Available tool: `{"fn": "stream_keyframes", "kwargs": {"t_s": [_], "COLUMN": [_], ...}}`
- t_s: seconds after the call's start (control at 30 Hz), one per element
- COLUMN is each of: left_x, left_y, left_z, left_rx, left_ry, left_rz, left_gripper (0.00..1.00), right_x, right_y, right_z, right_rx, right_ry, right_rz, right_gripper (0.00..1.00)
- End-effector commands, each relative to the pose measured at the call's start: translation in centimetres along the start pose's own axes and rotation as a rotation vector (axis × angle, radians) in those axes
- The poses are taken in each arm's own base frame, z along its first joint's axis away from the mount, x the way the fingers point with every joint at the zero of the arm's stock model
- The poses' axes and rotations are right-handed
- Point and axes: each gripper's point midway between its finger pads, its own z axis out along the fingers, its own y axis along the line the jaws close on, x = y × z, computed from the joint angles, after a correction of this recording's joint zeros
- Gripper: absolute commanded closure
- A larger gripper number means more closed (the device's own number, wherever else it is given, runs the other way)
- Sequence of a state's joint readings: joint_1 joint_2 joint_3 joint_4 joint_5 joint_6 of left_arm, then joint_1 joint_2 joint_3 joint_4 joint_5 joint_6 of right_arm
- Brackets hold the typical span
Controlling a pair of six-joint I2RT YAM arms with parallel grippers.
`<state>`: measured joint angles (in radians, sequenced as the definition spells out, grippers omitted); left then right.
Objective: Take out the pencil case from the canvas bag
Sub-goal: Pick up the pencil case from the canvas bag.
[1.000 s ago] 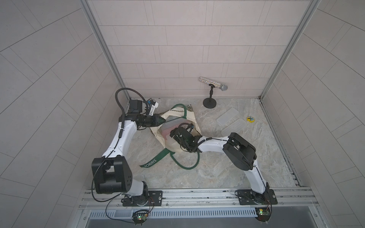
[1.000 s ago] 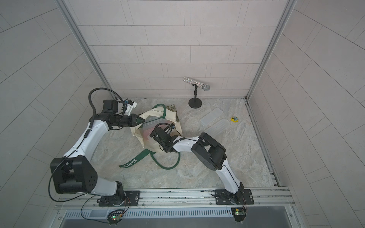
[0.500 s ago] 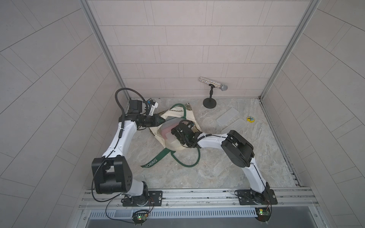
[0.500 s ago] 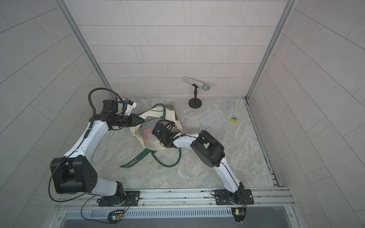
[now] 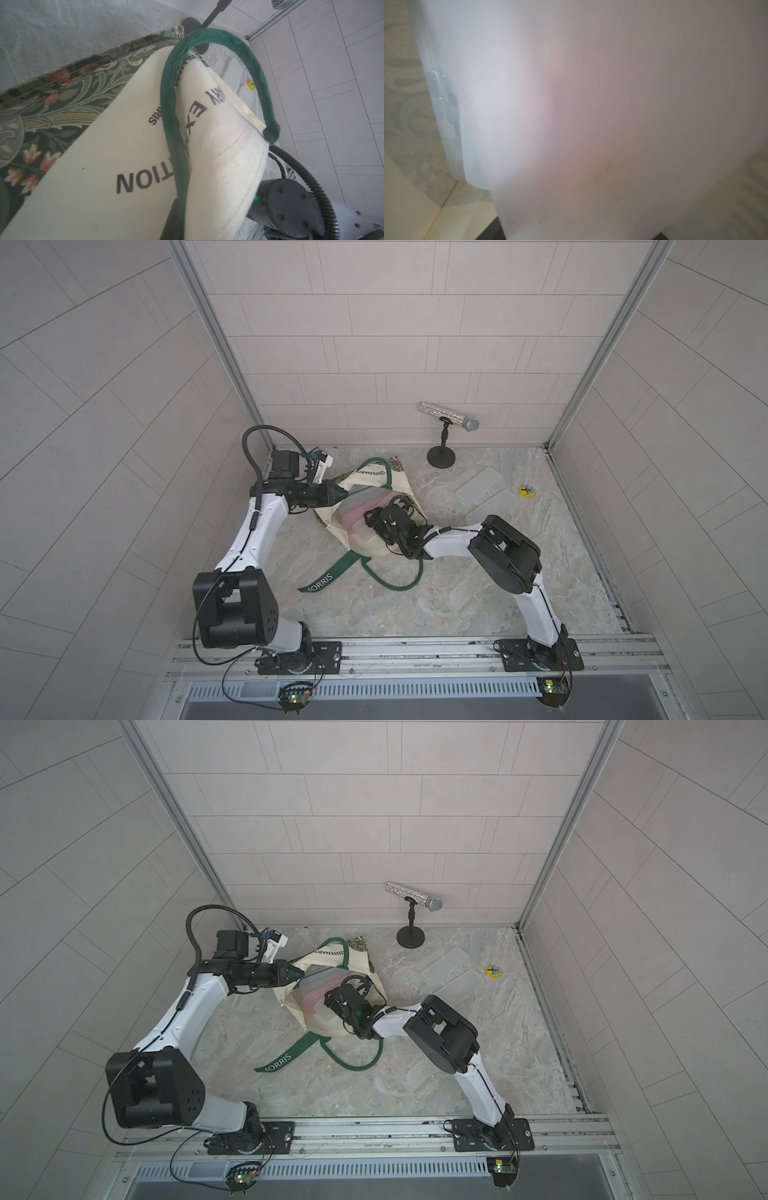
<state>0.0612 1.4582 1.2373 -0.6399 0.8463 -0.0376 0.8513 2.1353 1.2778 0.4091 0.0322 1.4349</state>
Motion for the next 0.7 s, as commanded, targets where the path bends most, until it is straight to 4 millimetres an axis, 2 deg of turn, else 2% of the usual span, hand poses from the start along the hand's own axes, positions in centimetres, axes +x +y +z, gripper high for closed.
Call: {"fn": "stream_keyframes", "kwargs": {"t_s": [0.0, 0.1, 0.3, 0.67], "left_x": [0.1, 0.0, 0.0, 0.1], "left_y": [-1.0, -1.0, -0.9, -0.6], "left_z": [-0.5, -0.5, -0.5, -0.4], "left_rx": [0.031, 0.029, 0.027, 0.016], "left_ry": [-0.009, -0.012, -0.011, -0.01], "left_rz": [0.01, 0.012, 0.01, 0.009], "left_gripper": [1.0, 1.0, 1.0, 1.0], "right_x": [-0.5, -0.3, -0.3, 1.4], "right_y": [-1.8, -0.5, 0.4, 2.7], "right_z": [-0.9, -1.6, -3.3, -5.2], "right_rx": [0.05, -0.047, -0.198, -0.452], "right_ry": [-0.017, -0.016, -0.037, 0.027], "right_rz": [-0.097, -0.134, -0.195, -0.208], "right_gripper": [0.36, 0.36, 0.36, 0.37]}}
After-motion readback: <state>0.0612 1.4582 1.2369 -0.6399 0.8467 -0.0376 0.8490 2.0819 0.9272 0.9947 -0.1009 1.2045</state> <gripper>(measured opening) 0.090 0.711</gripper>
